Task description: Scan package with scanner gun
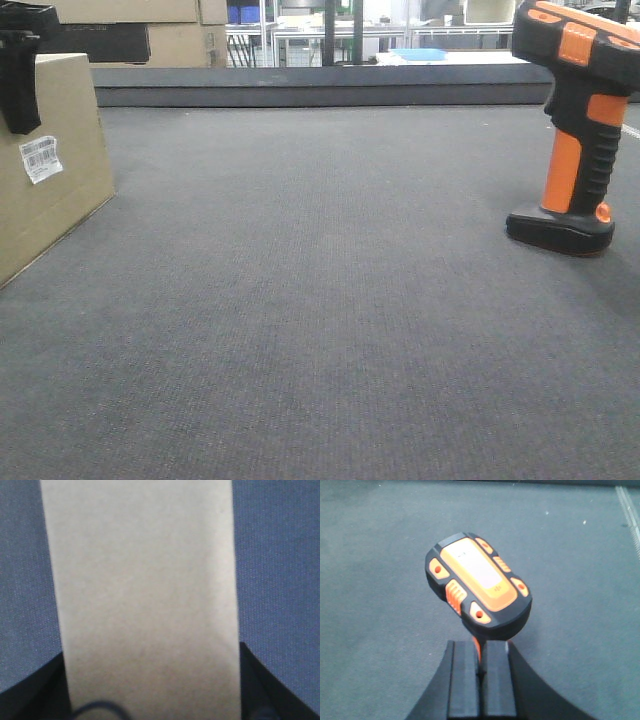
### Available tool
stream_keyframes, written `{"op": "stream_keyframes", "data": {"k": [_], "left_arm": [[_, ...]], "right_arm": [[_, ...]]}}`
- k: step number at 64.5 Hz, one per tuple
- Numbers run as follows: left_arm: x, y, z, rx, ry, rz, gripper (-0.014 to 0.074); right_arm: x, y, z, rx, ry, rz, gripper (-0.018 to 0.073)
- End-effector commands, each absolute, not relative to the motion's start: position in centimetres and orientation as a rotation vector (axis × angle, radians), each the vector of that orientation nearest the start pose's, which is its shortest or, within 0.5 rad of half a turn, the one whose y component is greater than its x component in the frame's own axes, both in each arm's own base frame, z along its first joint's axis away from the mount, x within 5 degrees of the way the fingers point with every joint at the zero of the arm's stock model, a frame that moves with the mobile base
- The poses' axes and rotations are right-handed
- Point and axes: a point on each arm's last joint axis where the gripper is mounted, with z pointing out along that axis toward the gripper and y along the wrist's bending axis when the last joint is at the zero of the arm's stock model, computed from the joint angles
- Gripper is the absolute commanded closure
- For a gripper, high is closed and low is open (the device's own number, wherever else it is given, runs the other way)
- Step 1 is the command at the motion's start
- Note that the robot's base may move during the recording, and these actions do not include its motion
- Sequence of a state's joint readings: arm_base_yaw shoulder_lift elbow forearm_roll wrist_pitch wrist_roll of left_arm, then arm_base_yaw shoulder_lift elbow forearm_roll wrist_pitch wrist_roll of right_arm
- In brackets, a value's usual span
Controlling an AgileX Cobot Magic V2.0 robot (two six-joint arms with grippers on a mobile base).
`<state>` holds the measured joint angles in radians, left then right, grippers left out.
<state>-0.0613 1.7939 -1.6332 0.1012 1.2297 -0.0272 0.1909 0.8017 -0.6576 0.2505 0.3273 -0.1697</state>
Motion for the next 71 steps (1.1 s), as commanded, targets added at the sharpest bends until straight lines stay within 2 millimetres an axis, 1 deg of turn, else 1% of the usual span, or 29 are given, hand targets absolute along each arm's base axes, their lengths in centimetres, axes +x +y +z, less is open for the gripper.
{"op": "stream_keyframes", "data": {"k": [1,4,8,12,20,31,36,40,47,48,52,53,54,57,61,65,71], "left_arm": [[37.8,-1.6,30.5,0.077,2.859,0.122,0.0143],[37.7,-1.6,30.7,0.077,2.854,0.122,0.0055],[37.5,-1.6,31.2,0.075,2.842,0.118,-0.002],[37.1,-1.6,31.8,0.073,2.825,0.117,-0.0009],[35.9,-1.5,34.0,0.068,2.764,0.111,-0.0001],[33.0,-1.3,38.2,0.06,2.645,0.105,0.0001],[31.5,-1.2,39.8,0.056,2.589,0.101,0.0032],[30.3,-1.1,40.7,0.055,2.537,0.096,0.0085],[27.7,-0.8,41.8,0.062,2.407,0.108,0.0273],[27.4,-0.8,41.8,0.063,2.391,0.106,0.0313],[25.8,-0.8,41.5,0.068,2.333,0.101,0.0427],[25.2,-0.7,41.7,0.069,2.309,0.099,0.0451],[24.9,-0.7,41.4,0.071,2.297,0.097,0.0486],[23.6,-0.7,41.5,0.073,2.241,0.092,0.0549],[22.1,-0.6,41.0,0.077,2.187,0.087,0.0638],[20.6,-0.6,40.1,0.084,2.146,0.088,0.0704],[18.2,-0.5,38.9,0.091,2.056,0.081,0.0708]], "right_arm": [[16.2,3.7,33.8,-0.19,1.898,0.217,0.0718],[16.2,3.7,34.2,-0.194,1.89,0.214,0.0718],[16.3,3.7,34.8,-0.208,1.873,0.195,0.0718],[16.3,3.5,35.3,-0.227,1.855,0.16,0.0718],[16.4,2.9,35.5,-0.202,1.864,0.124,0.0718],[16.5,1.5,35.3,-0.127,1.9,0.068,0.0718],[16.5,1.2,35.3,-0.114,1.901,0.058,0.0718],[16.5,1.2,35.2,-0.112,1.903,0.057,0.0718],[16.2,1.2,35.2,-0.114,1.917,0.061,0.0718],[16.2,1.2,35.2,-0.114,1.917,0.061,0.0718],[15.9,1.2,35.3,-0.116,1.914,0.062,0.0718],[15.8,1.2,35.4,-0.116,1.911,0.062,0.0718],[15.7,1.2,35.4,-0.116,1.908,0.062,0.0718],[15.4,1.2,35.6,-0.116,1.901,0.062,0.0718],[14.9,1.2,35.7,-0.118,1.893,0.063,0.0718],[14.4,1.2,35.4,-0.118,1.889,0.063,0.0718],[13.7,1.1,34.5,-0.117,1.892,0.063,0.0718]]}}
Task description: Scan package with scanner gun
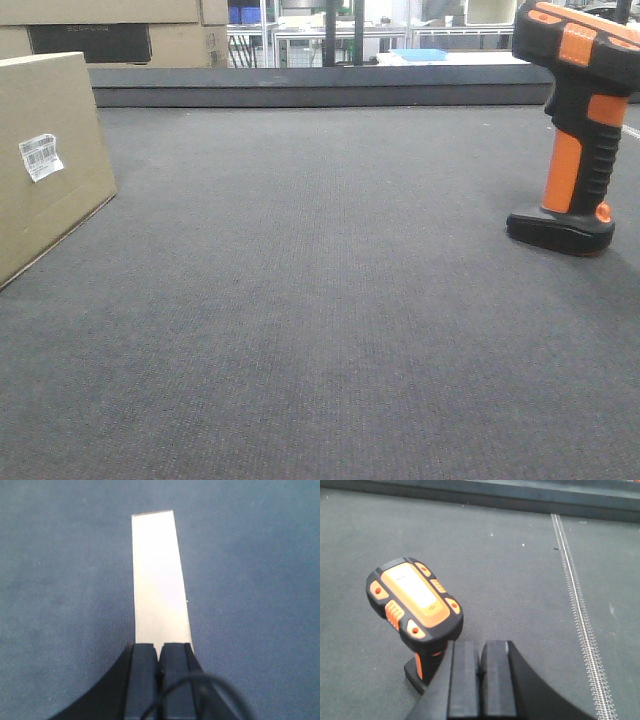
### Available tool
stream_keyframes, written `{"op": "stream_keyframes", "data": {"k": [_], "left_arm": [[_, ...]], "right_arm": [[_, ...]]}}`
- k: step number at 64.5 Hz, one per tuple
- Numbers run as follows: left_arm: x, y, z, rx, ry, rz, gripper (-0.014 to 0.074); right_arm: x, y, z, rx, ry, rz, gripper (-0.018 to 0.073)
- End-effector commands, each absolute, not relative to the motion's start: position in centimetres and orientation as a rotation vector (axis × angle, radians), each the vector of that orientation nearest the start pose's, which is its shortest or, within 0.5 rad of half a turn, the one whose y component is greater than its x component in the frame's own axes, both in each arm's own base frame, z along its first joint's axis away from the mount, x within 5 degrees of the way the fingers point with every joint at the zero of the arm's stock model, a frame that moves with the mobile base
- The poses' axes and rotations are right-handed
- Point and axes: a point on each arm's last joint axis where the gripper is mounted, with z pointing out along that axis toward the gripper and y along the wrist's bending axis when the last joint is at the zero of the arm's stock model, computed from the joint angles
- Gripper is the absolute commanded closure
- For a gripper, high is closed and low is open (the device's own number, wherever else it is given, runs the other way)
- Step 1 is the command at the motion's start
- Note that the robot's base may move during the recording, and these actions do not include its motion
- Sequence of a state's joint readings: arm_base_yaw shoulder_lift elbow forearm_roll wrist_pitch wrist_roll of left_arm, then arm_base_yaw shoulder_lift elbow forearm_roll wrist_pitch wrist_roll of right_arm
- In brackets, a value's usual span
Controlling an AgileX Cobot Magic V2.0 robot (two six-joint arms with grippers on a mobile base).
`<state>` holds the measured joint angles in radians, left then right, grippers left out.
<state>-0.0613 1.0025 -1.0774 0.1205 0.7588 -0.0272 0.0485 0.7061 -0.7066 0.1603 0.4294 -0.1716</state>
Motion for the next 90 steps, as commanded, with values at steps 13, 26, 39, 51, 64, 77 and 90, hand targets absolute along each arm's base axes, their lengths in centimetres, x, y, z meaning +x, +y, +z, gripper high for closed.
{"op": "stream_keyframes", "data": {"k": [13,26,39,51,64,77,90], "left_arm": [[14.2,-0.5,35.6,0.105,1.866,0.061,0.0708],[10.3,-0.5,33.9,0.103,1.607,0.03,0.0708],[8.5,-0.4,32.3,0.093,1.526,0.012,0.0708],[8.3,-0.4,32.1,0.093,1.526,0.012,0.0708],[8.3,-0.4,32.1,0.093,1.526,0.012,0.0708],[8.3,-0.4,32.1,0.093,1.526,0.012,0.0708],[8.3,-0.4,32.1,0.093,1.526,0.012,0.0708]], "right_arm": [[11.6,1.0,31.0,-0.112,1.902,0.06,0.0718],[8.6,0.9,29.4,-0.11,1.823,0.057,0.0718],[5.7,0.8,29.9,-0.105,1.668,0.058,0.0718],[4.6,0.7,30.3,-0.103,1.604,0.056,0.0718],[4.6,0.7,30.3,-0.103,1.604,0.056,0.0718],[4.6,0.7,30.3,-0.103,1.604,0.056,0.0722],[4.6,0.7,30.3,-0.103,1.604,0.056,0.0722]]}}
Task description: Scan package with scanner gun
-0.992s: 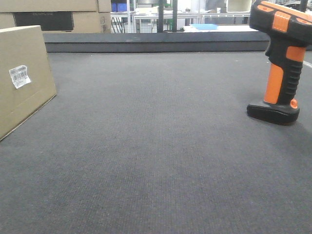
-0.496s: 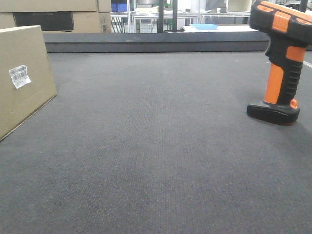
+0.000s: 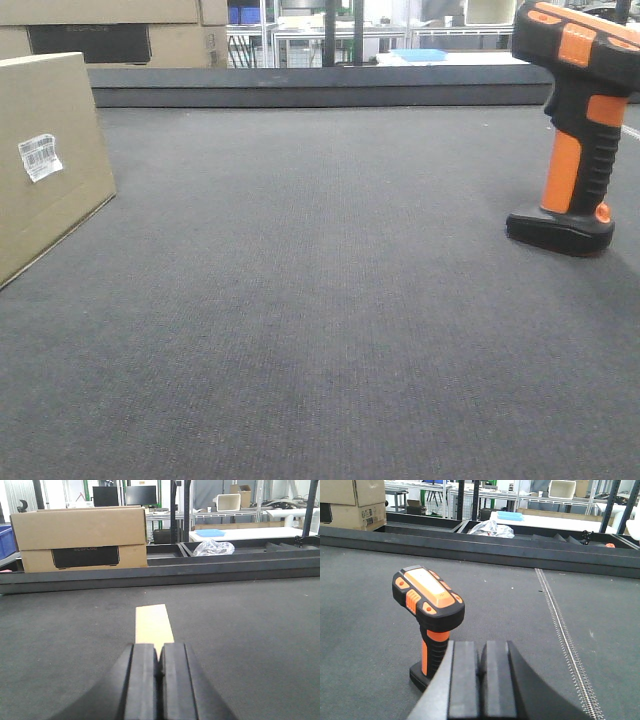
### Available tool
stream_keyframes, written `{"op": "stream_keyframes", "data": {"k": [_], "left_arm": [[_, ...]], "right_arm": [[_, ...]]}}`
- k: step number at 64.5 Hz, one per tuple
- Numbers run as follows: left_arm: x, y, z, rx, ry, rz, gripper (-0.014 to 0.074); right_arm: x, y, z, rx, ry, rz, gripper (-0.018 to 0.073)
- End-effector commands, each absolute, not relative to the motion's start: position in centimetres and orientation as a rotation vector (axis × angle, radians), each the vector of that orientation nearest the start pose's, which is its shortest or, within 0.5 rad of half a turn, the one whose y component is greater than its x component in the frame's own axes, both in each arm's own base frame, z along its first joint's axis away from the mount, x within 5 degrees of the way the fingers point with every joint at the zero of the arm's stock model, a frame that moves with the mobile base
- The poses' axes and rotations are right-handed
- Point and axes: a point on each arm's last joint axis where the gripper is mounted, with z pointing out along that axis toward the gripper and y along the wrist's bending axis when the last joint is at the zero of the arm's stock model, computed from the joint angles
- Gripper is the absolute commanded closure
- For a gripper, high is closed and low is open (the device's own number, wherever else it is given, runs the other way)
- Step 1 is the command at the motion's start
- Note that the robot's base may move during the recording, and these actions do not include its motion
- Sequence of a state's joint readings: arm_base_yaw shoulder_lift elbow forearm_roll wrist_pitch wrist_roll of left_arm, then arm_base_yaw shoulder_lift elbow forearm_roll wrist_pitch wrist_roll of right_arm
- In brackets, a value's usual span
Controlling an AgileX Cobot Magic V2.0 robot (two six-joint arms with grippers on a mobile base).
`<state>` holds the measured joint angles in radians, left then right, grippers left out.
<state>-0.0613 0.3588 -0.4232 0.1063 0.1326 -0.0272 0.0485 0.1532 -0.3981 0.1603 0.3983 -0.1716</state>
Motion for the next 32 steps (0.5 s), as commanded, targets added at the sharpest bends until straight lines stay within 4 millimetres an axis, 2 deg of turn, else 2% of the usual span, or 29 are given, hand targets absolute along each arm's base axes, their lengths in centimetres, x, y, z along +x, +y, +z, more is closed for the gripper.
{"op": "stream_keyframes", "data": {"k": [1,10,16,21,32], "left_arm": [[8.3,-0.4,32.1,0.093,1.526,0.012,0.0708],[7.8,-0.2,32.1,0.073,1.531,0.04,0.0708],[6.9,0.4,31.2,0.017,1.557,0.097,0.0708],[6.2,0.7,29.9,-0.02,1.54,0.135,0.0708],[5.3,0.7,25.7,-0.037,1.519,0.142,0.0708]], "right_arm": [[4.6,0.7,30.3,-0.103,1.604,0.056,0.0722],[4.6,0.7,30.3,-0.103,1.604,0.056,0.0722],[4.6,0.7,30.3,-0.103,1.604,0.056,0.0722],[4.6,0.7,30.3,-0.103,1.604,0.056,0.0722],[4.6,0.7,30.3,-0.103,1.604,0.056,0.0722]]}}
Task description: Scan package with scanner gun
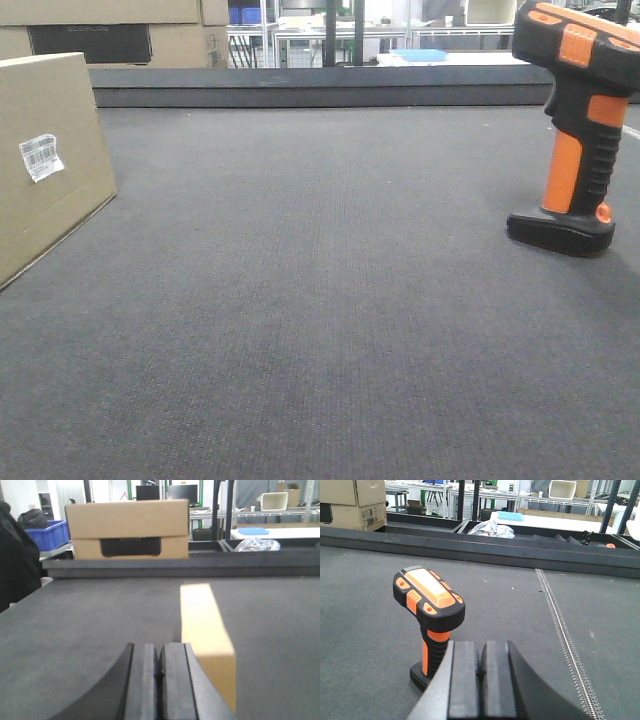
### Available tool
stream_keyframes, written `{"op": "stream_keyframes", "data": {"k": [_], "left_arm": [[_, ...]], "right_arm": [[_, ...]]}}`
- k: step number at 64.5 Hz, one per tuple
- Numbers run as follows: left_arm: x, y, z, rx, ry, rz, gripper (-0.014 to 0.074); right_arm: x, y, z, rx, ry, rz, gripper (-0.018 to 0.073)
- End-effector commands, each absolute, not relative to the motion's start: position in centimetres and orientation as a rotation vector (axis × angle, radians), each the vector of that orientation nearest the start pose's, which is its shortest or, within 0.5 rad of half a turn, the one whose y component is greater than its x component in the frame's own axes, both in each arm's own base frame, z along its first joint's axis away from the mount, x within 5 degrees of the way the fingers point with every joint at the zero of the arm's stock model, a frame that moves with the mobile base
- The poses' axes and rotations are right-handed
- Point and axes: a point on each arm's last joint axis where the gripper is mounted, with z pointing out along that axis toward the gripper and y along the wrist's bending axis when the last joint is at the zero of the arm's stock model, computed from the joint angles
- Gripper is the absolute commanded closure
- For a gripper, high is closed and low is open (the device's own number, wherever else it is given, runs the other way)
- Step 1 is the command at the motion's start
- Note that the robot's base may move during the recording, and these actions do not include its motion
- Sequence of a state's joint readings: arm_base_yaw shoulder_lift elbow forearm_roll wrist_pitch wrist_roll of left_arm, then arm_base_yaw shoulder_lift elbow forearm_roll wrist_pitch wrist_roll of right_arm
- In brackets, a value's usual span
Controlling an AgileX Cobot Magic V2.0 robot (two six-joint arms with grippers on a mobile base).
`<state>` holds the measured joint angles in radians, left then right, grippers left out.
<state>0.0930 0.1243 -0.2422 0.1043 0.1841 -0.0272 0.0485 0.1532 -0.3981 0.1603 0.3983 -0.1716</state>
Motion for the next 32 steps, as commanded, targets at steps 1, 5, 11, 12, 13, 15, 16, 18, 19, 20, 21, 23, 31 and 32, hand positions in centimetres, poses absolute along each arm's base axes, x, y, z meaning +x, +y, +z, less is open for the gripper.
{"op": "stream_keyframes", "data": {"k": [1,5,11,12,13,15,16,18,19,20,21,23,31,32], "left_arm": [[5.3,0.6,25.1,-0.036,1.523,0.141,0.0708],[5.3,0.6,23.3,-0.032,1.512,0.139,0.0708],[5.6,0.6,21.2,-0.031,1.497,0.128,0.0708],[5.6,0.6,21.3,-0.033,1.484,0.124,0.0708],[5.6,0.6,21.1,-0.041,1.511,0.118,0.0708],[5.6,0.6,20.7,-0.045,1.551,0.119,0.0708],[5.6,0.6,20.7,-0.045,1.554,0.119,0.0708],[5.6,0.6,20.7,-0.044,1.547,0.119,0.0708],[5.6,0.6,20.8,-0.044,1.545,0.119,0.0708],[5.6,0.6,20.7,-0.044,1.547,0.119,0.0708],[5.6,0.6,20.8,-0.044,1.545,0.119,0.0708],[5.6,0.6,20.8,-0.044,1.54,0.119,0.0708],[5.6,0.6,20.9,-0.043,1.528,0.119,0.0708],[5.6,0.6,20.9,-0.043,1.529,0.119,0.0708]], "right_arm": [[4.6,0.7,30.3,-0.103,1.604,0.056,0.0722],[4.6,0.7,30.3,-0.103,1.604,0.056,0.0722],[4.6,0.7,30.3,-0.103,1.604,0.056,0.0722],[4.6,0.7,30.3,-0.103,1.604,0.056,0.0722],[4.6,0.7,30.3,-0.103,1.604,0.056,0.0722],[4.6,0.7,30.3,-0.103,1.604,0.056,0.0722],[4.6,0.7,30.3,-0.103,1.602,0.056,0.0722],[4.6,0.7,30.3,-0.102,1.6,0.055,0.0722],[4.6,0.7,30.3,-0.102,1.6,0.055,0.0722],[4.6,0.7,30.3,-0.102,1.6,0.055,0.0722],[4.6,0.7,30.3,-0.102,1.6,0.055,0.0722],[4.6,0.7,30.3,-0.102,1.6,0.055,0.0722],[4.6,0.7,30.3,-0.102,1.6,0.055,0.0722],[4.6,0.7,30.3,-0.102,1.6,0.055,0.0722]]}}
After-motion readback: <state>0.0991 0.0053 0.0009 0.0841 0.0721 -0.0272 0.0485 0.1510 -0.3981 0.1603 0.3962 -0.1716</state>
